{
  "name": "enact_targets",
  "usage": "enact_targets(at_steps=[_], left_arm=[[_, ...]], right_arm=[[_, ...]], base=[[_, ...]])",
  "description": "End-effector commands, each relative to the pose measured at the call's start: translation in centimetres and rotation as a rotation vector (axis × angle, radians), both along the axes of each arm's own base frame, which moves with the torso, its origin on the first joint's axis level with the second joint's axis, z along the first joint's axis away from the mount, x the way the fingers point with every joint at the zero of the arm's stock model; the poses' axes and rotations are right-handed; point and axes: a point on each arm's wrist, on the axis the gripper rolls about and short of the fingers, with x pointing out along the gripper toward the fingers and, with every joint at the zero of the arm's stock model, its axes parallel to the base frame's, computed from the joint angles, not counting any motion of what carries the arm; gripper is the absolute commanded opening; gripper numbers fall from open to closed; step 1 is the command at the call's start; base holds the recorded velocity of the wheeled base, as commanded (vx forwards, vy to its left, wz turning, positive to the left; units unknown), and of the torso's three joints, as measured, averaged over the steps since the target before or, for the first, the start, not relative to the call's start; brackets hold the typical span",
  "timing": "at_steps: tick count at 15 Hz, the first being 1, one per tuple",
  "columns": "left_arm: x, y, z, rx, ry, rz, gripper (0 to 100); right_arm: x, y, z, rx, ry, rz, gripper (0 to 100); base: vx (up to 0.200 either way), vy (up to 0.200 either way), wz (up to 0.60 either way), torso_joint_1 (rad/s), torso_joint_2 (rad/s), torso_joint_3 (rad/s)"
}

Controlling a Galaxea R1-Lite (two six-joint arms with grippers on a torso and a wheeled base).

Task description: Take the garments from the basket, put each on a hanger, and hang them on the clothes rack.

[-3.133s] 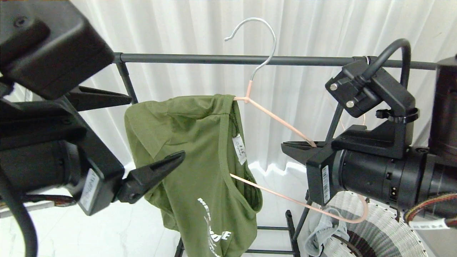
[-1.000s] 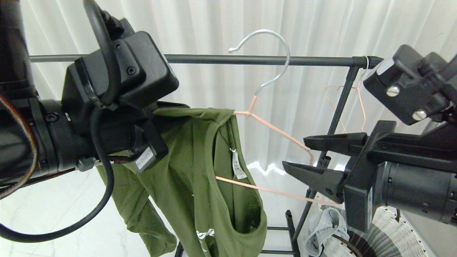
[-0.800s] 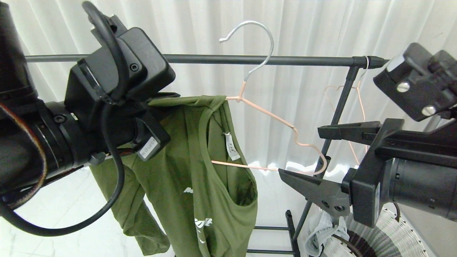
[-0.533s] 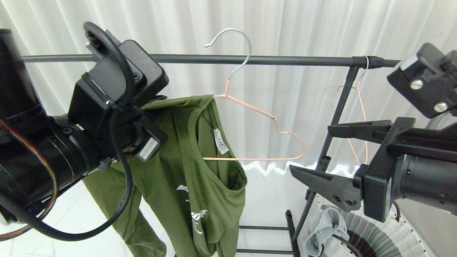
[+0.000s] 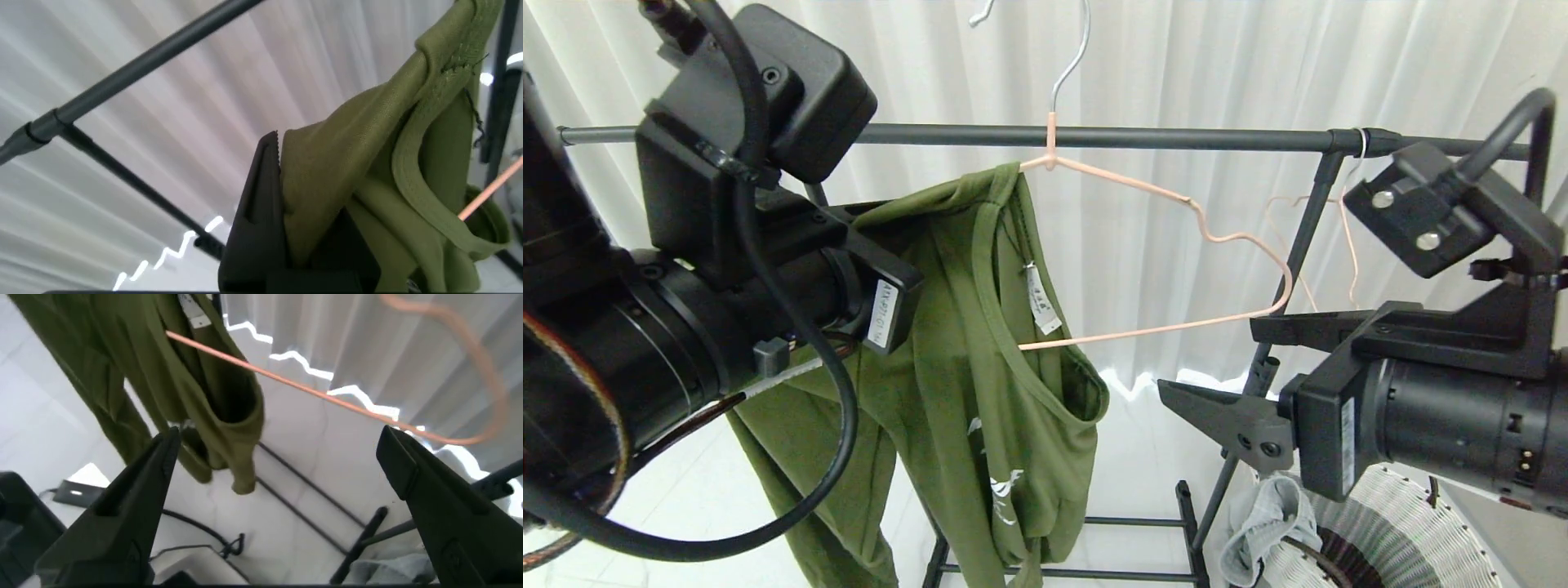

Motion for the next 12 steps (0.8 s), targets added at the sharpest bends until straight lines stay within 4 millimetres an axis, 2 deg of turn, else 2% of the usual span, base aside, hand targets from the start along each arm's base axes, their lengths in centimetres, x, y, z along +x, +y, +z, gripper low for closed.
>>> enact_targets(at_steps=[1, 7, 12], left_arm=[[-0.1, -0.1, 0.5, -0.016, -0.016, -0.006, 0], [-0.9, -0.9, 1.5, -0.065, -0.033, -0.060, 0], [-1.0, -0.9, 2.1, -0.081, -0.046, -0.065, 0]], right_arm=[[1.0, 1.9, -1.6, -0.033, 0.034, -0.043, 100], [2.8, 5.2, -4.1, -0.026, 0.037, -0.131, 100], [3.5, 5.2, -6.2, -0.082, 0.052, -0.238, 100]], base=[[0.000, 0.000, 0.00, 0.000, 0.00, 0.000], [0.000, 0.000, 0.00, 0.000, 0.00, 0.000], [0.000, 0.000, 0.00, 0.000, 0.00, 0.000]])
